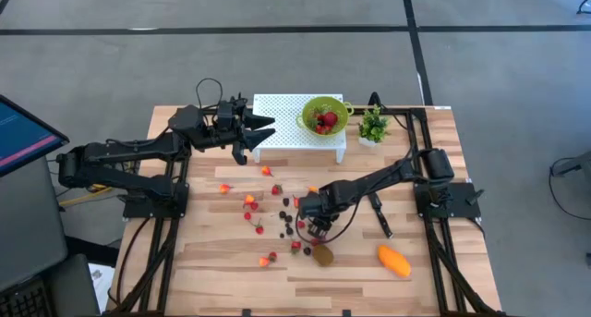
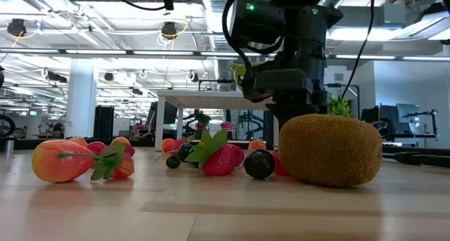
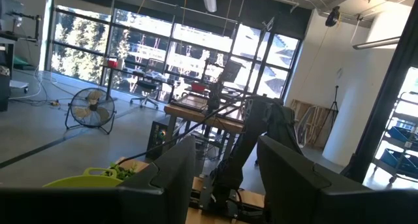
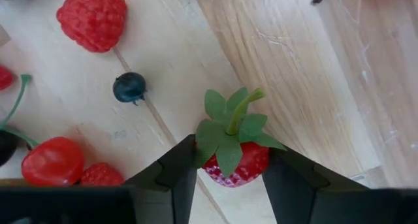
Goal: Pick & Place Fruit
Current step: Put the red strawberry into the green strainer bowl
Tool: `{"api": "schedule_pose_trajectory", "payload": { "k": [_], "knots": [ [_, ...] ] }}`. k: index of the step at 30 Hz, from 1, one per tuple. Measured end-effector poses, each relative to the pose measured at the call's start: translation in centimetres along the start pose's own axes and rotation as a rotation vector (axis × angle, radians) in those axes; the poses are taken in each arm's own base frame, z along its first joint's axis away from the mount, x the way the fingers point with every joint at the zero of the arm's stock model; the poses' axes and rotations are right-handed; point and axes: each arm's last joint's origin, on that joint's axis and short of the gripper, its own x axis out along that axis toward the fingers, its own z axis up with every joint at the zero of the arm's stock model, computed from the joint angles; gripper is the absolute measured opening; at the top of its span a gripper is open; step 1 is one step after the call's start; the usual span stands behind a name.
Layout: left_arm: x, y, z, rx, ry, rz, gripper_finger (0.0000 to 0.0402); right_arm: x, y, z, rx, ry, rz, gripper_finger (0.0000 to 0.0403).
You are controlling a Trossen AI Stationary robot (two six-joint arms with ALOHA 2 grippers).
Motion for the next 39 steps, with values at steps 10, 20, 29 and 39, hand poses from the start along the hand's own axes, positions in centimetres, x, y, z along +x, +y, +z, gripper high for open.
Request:
{"api": "schedule_pose_trajectory", "payload": {
  "k": [10,20,29,39],
  "knots": [
    [0.0,0.0,0.0,0.000,0.000,0.000,0.0159,-2.4,0.3,2.2,-0.098,-0.048,-0.004,0.0136],
    [0.0,0.0,0.0,0.000,0.000,0.000,0.0159,-5.2,-0.4,3.8,-0.205,-0.063,-0.108,0.0127],
    [0.0,0.0,0.0,0.000,0.000,0.000,0.0159,-9.0,-1.3,6.6,-0.256,-0.187,-0.168,0.0139],
    [0.0,0.0,0.0,0.000,0.000,0.000,0.0159,-14.3,-2.6,7.1,-0.335,-0.187,-0.323,0.0137]
  ]
}}
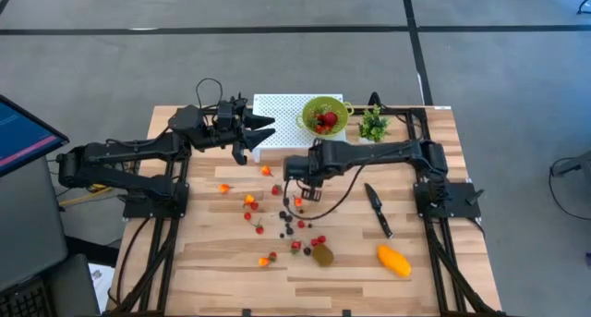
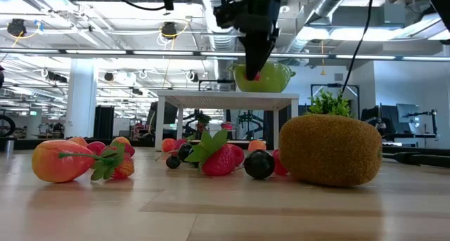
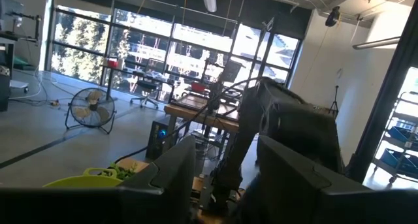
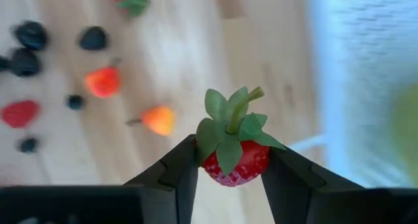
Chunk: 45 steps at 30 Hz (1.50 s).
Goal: Pick & Place Fruit
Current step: Put the red strawberry into the green strainer bowl
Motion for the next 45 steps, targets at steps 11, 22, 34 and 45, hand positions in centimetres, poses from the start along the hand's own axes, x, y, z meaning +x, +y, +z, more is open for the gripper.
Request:
{"api": "schedule_pose_trajectory", "payload": {
  "k": [11,22,34,45],
  "knots": [
    [0.0,0.0,0.0,0.000,-0.003,-0.001,0.0159,-7.7,-6.5,-2.9,0.123,-0.167,-0.165,0.0136],
    [0.0,0.0,0.1,0.001,-0.007,-0.002,0.0159,-10.9,-13.9,-3.8,0.267,-0.401,-0.128,0.0135],
    [0.0,0.0,0.1,0.001,-0.007,-0.002,0.0159,-3.1,-19.7,-2.5,0.286,-0.219,0.029,0.0134],
    [0.0,0.0,0.1,0.001,-0.007,-0.002,0.0159,1.3,-21.2,-1.9,0.275,-0.108,0.037,0.0139]
  ]
}}
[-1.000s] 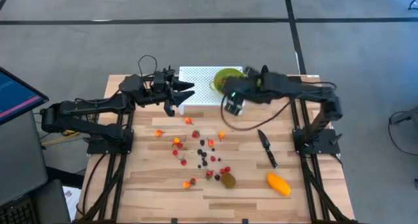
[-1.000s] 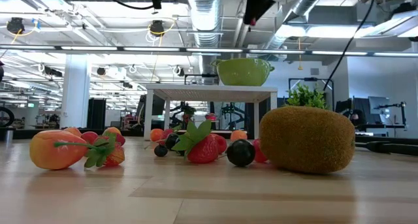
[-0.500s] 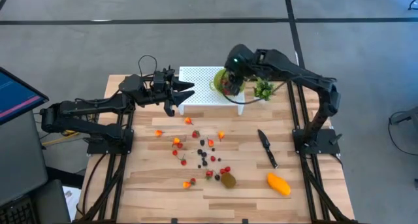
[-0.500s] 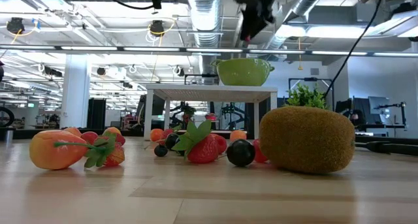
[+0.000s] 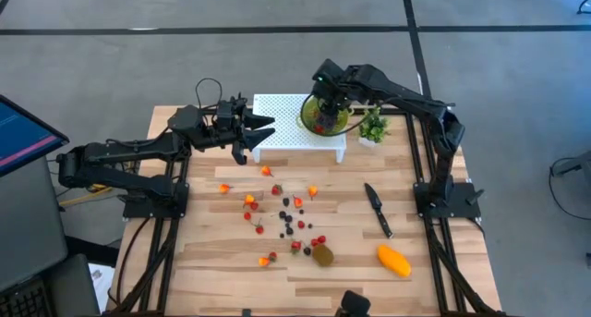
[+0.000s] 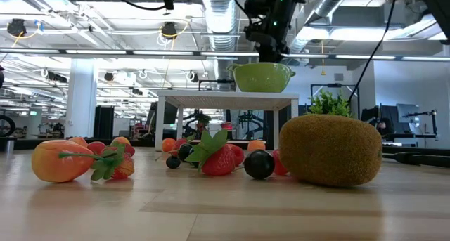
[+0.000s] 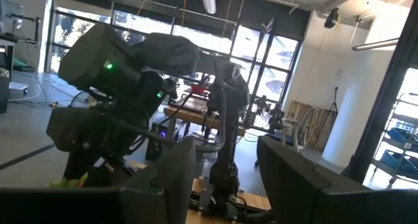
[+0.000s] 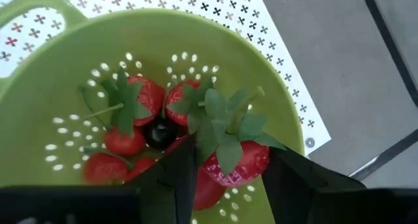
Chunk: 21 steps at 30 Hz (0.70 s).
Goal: Pick & Place Fruit
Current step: Put the red strawberry into the green strainer bowl, then put the red cherry into the green strainer bowl
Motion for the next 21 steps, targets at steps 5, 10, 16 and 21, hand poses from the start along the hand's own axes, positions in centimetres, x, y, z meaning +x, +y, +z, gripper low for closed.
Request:
{"api": "schedule_pose_trajectory", "payload": {
  "k": [5,10,16,21],
  "knots": [
    [0.0,0.0,0.0,0.000,0.000,0.000,0.0159,0.3,-0.4,-0.1,0.008,0.017,-0.003,0.0158],
    [0.0,0.0,0.0,0.000,0.000,0.000,0.0159,0.3,-0.4,-0.2,0.016,0.021,-0.003,0.0185],
    [0.0,0.0,0.0,0.000,0.000,0.000,0.0159,0.1,-0.7,-0.3,0.025,0.023,-0.006,0.0208],
    [0.0,0.0,0.0,0.000,0.000,0.000,0.0159,-1.6,0.7,-0.9,0.037,0.043,0.016,0.0214]
  ]
}}
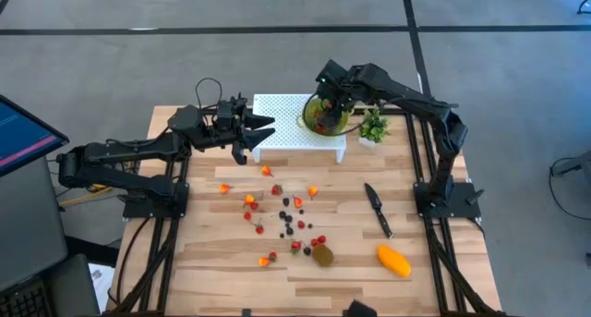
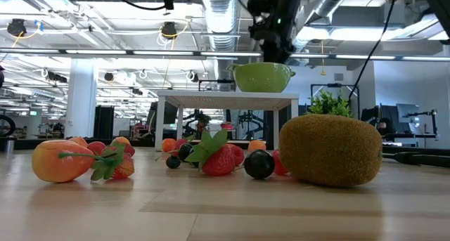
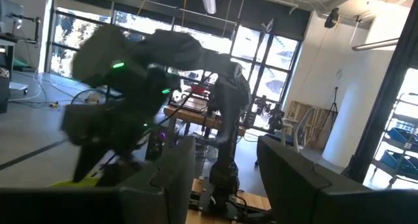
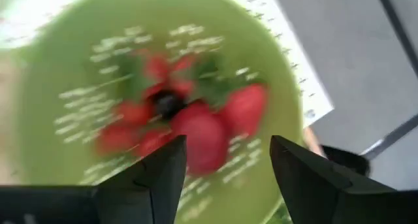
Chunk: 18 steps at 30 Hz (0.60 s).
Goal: Pick & Place Fruit
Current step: Put the red cherry into the green strainer bowl
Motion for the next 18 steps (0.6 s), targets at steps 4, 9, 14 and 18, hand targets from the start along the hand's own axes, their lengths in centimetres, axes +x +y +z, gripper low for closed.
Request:
{"api": "schedule_pose_trajectory", "payload": {
  "k": [4,9,14,18],
  "knots": [
    [0.0,0.0,0.0,0.000,0.000,0.000,0.0159,-2.8,2.6,-1.6,-0.041,0.039,0.053,0.0206],
    [0.0,0.0,0.0,0.000,0.000,0.000,0.0159,-7.2,6.4,-4.0,-0.047,0.029,0.101,0.0187],
    [0.0,0.0,0.0,0.000,0.000,0.000,0.0159,-10.9,10.3,-6.1,-0.094,-0.056,0.181,0.0168],
    [0.0,0.0,0.0,0.000,0.000,0.000,0.0159,-12.6,13.2,-7.5,-0.158,-0.093,0.237,0.0158]
  ]
}}
